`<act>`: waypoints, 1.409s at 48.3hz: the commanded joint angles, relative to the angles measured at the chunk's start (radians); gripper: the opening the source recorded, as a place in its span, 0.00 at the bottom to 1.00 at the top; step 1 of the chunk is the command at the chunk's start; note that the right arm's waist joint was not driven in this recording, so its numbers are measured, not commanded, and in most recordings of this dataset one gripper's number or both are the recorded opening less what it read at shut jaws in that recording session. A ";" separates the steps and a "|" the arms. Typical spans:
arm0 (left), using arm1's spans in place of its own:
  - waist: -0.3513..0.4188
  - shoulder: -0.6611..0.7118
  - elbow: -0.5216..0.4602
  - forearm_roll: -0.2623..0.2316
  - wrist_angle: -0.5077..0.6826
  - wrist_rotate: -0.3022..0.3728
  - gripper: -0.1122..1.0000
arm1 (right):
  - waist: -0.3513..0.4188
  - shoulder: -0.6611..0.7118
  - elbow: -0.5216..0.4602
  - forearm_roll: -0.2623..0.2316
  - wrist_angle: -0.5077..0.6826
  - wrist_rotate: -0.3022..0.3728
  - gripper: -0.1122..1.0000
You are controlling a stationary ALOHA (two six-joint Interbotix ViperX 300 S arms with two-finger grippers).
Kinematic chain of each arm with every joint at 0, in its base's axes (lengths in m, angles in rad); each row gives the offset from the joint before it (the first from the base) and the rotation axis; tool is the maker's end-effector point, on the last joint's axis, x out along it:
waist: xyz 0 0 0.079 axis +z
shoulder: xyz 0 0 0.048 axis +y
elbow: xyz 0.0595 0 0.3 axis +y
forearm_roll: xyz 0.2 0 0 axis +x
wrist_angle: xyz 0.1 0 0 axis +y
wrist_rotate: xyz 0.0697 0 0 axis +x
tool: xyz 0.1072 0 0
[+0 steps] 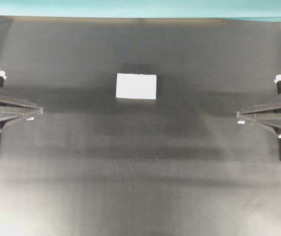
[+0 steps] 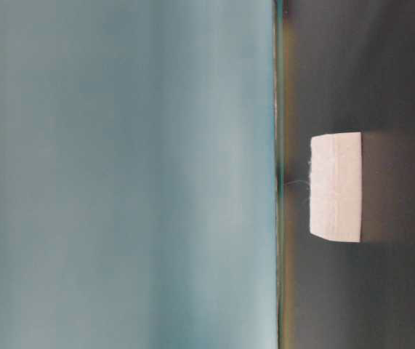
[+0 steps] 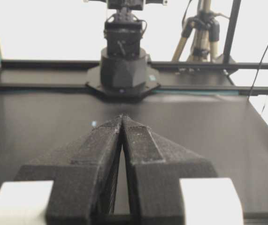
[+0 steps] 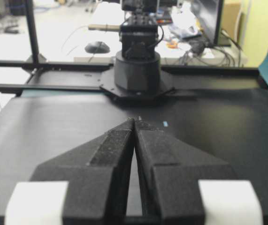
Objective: Push the sponge with the left arm to wipe the table.
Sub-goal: 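Move the left gripper forward and right toward the white sponge, then lower the left gripper onto the sponge and pinch it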
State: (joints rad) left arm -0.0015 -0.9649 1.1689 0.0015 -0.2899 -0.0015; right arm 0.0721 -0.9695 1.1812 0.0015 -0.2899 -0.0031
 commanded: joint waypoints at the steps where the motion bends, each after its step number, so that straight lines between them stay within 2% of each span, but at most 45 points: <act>1: 0.002 0.071 -0.043 0.043 -0.009 -0.023 0.15 | 0.000 0.009 -0.015 0.002 -0.009 0.003 0.13; 6: 0.012 0.176 -0.083 0.043 -0.011 -0.063 0.10 | 0.000 0.009 -0.012 0.000 0.000 0.003 0.10; 15: 0.057 0.385 -0.190 0.043 -0.023 -0.135 0.10 | 0.000 0.003 -0.011 0.002 0.011 0.005 0.10; 26: 0.167 0.618 -0.350 0.043 -0.012 -0.190 0.10 | 0.000 -0.002 -0.011 0.003 0.055 0.005 0.10; 42: 0.305 0.982 -0.632 0.043 0.229 -0.229 0.10 | 0.000 -0.005 -0.011 0.008 0.058 0.003 0.10; 49: 0.336 1.078 -0.715 0.043 0.256 -0.236 0.11 | 0.000 -0.005 -0.006 0.009 0.058 0.003 0.10; 56: 0.350 1.131 -0.759 0.043 0.261 -0.272 0.21 | 0.000 -0.006 0.002 0.009 0.058 0.005 0.10; 62: 0.371 1.178 -0.781 0.043 0.279 -0.308 0.40 | 0.000 -0.006 0.003 0.008 0.055 0.003 0.10; 68: 0.373 1.220 -0.802 0.043 0.336 -0.345 0.55 | 0.000 -0.006 0.003 0.009 0.054 0.003 0.10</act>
State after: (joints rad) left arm 0.3712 0.2408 0.3927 0.0414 0.0245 -0.3344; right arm 0.0721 -0.9817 1.1904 0.0077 -0.2286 -0.0031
